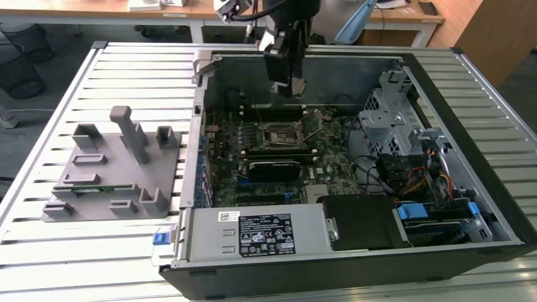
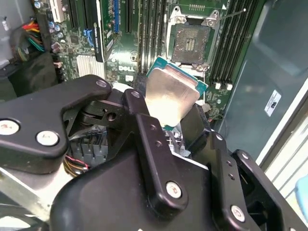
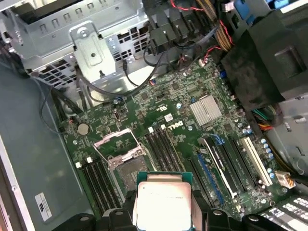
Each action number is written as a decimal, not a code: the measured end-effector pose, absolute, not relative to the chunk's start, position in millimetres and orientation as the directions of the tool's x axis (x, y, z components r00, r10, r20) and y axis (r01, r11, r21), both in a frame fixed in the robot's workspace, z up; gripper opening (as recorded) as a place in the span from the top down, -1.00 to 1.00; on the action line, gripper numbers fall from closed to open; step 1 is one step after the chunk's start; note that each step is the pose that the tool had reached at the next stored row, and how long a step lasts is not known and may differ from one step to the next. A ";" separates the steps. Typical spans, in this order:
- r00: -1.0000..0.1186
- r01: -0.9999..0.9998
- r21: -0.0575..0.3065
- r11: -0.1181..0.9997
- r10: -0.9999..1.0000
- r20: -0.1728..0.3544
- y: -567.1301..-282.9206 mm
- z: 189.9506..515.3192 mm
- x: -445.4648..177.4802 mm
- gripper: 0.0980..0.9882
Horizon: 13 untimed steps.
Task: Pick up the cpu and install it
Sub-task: 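Place the cpu into insertion slot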
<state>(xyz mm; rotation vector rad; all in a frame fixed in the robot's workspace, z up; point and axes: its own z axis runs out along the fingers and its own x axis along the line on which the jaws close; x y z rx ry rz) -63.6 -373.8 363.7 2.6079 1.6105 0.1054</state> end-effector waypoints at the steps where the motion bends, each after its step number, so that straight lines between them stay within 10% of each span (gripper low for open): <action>1: 0.448 0.889 0.100 -0.448 0.894 0.019 -373.7 363.6 -63.6 0.03; 13: 0.272 0.957 0.100 -0.272 0.962 0.019 -373.7 358.0 -63.6 0.03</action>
